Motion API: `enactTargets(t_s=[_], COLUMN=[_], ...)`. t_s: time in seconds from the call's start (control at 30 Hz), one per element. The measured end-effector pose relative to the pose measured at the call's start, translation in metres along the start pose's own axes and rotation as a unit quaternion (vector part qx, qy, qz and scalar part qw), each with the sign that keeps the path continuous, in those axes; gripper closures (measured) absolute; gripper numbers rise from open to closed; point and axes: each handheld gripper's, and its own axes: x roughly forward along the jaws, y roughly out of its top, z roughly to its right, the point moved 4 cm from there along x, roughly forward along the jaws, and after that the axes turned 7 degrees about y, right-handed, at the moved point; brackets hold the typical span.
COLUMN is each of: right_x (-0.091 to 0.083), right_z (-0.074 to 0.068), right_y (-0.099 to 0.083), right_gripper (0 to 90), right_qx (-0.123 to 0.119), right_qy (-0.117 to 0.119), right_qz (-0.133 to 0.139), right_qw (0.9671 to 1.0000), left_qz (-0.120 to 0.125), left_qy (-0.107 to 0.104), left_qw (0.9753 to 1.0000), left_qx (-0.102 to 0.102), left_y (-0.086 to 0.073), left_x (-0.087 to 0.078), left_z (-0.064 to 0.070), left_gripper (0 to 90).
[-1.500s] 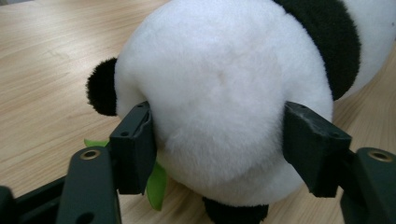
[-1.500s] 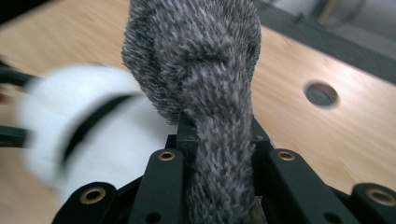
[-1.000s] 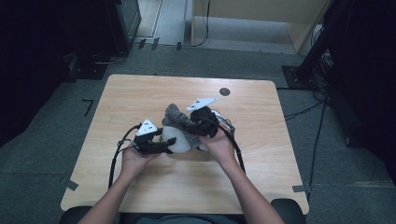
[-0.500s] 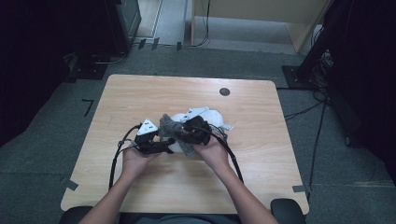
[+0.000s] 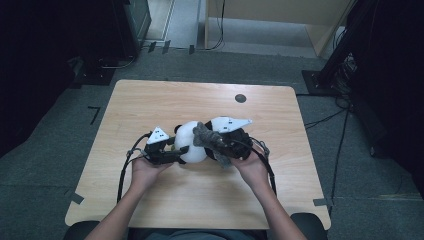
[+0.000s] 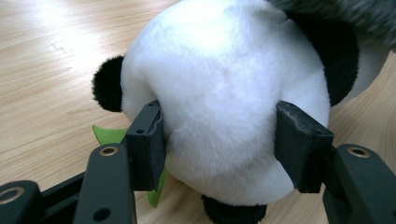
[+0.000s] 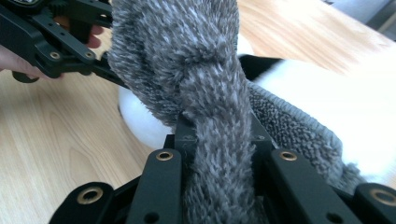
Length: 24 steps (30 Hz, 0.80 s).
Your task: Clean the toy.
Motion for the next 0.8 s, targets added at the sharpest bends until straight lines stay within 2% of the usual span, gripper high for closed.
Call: enactTargets(t_s=[0.27,0.6,0.7,0.8], right_x=[-0.024,-0.041,-0.042,-0.044], right_z=[0.019,0.039,0.040,0.033], right_y=[-0.015,-0.037,-0.038,-0.032], right_gripper=[73.7,73.5,74.0,74.8], right_qx=[0.017,0.051,0.056,0.056], right_qy=[-0.015,-0.040,-0.039,-0.032], right_qz=[0.022,0.033,0.034,0.045], right_qw=[0.9995,0.9974,0.9971,0.9969], left_qz=[0.002,0.000,0.000,-0.001], left_qy=[-0.002,-0.006,-0.005,-0.006], left_qw=[1.0000,1.0000,1.0000,1.0000], left_qx=[-0.003,-0.003,-0.003,-0.008], left_y=[0.000,0.000,0.000,0.000], left_x=[0.000,0.000,0.000,0.000], left_z=[0.000,-0.002,-0.002,-0.002], left_gripper=[40.5,41.6,41.6,41.8])
